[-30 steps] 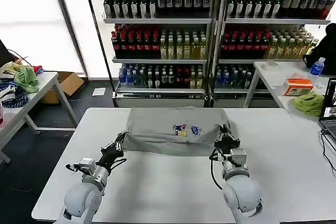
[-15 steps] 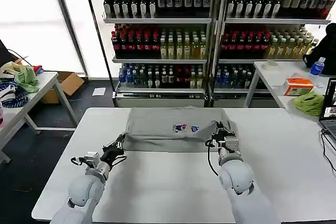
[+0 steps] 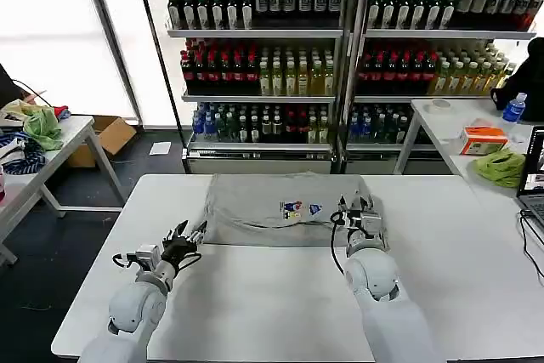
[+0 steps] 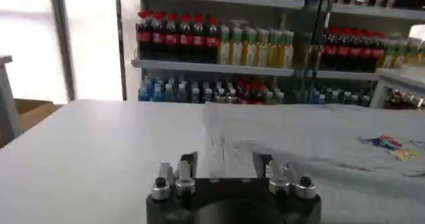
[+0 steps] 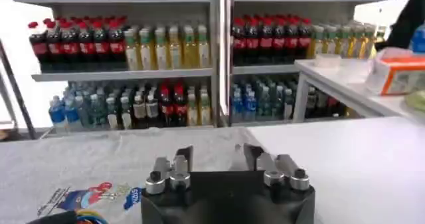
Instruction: Fold and organize the clothes.
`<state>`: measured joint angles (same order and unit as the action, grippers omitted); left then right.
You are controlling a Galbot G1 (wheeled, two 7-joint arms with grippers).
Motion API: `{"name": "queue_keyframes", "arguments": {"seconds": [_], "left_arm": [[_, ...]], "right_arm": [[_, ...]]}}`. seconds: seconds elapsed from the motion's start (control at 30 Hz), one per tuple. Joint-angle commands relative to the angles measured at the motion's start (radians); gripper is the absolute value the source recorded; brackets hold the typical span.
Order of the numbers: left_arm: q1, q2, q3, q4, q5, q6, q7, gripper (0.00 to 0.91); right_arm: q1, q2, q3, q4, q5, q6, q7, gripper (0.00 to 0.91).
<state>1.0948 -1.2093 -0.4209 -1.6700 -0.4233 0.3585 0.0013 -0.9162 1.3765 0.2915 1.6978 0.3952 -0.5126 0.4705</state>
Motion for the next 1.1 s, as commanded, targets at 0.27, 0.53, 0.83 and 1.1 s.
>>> {"name": "queue_keyframes", "arguments": {"seconds": [0.27, 0.53, 0.83, 1.1], "left_arm": [[0.066, 0.015, -0.011, -0.095, 0.069, 0.021, -0.020, 0.907], [0.069, 0.046, -0.008, -0.094, 0.073, 0.019, -0.025, 0.907], [0.061, 0.051, 0.008, -0.065, 0.079, 0.016, -0.022, 0.907], [0.042, 0.048, 0.029, -0.032, 0.086, 0.017, -0.015, 0.907]], "right_arm": [[-0.175, -0.072, 0.032, 0.162, -0.008, -0.065, 0.067, 0.907], [-0.204, -0.087, 0.047, 0.148, -0.029, -0.067, 0.071, 0.907], [-0.208, -0.074, 0.051, 0.116, -0.033, -0.067, 0.071, 0.907], [-0.207, -0.069, 0.057, 0.097, -0.033, -0.067, 0.072, 0.907]]}}
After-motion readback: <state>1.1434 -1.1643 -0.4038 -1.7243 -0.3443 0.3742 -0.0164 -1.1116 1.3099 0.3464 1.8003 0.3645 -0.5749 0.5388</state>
